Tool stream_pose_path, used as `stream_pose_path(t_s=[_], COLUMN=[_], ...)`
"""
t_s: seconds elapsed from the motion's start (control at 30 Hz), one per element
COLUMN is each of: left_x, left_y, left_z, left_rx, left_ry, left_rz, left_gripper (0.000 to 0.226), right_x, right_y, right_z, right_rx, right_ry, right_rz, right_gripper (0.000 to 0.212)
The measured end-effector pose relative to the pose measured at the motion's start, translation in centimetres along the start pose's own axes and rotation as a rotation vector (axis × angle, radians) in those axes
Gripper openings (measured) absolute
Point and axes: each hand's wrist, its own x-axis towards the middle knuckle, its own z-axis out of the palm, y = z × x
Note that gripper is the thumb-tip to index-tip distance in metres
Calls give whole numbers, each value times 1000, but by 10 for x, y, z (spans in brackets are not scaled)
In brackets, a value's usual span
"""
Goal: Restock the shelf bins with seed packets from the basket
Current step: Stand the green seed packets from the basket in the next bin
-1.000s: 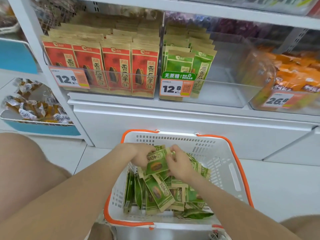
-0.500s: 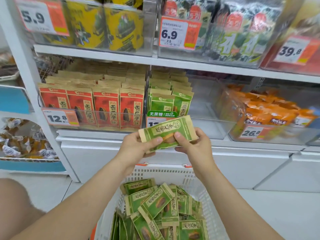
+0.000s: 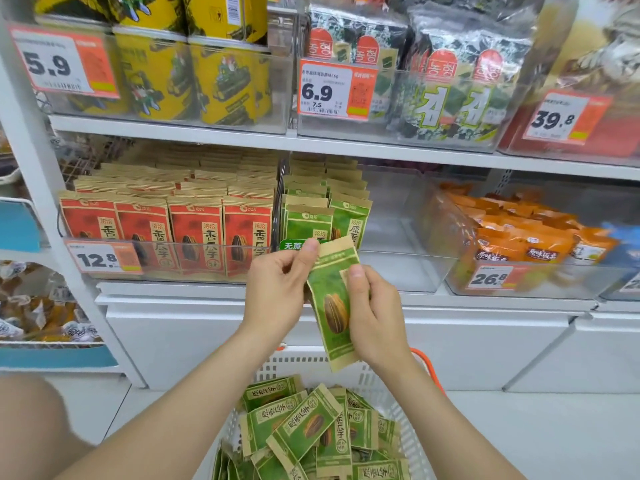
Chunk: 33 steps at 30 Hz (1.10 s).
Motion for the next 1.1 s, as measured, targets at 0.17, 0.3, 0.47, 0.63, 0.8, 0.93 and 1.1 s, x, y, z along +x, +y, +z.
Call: stream_pose_path(t_s=[0.17,0.3,0.47,0.63,0.8,0.93,1.1], left_x=[16,34,43,37,37,38,37], left_y=[20,13,0,-5,-10,-15,-18], left_z=[7,5,0,0,-6,-11,-16], left_rx=[-194,217,703,928,1043,1062,994], left_ry=[-185,39,-11,-96,-153,-205,-214], left_rz=[-167,191,429,384,423,451,466], left_gripper=[56,36,29,49,77,83,77], right_x=[19,40,71,93,107,111,104], right_y=[-2,-14,-20,4,25,17,20], right_z=[-10,-16,-31,-29,-19,-7,5], right_rx=[-119,-106,26,-79,-495,-642,-816], right_ry=[110,276,403,313,107,-3,-82], right_rz=[-97,-126,-138,-101,107,303,283], right_gripper=[38,26,22,17,37,52,37])
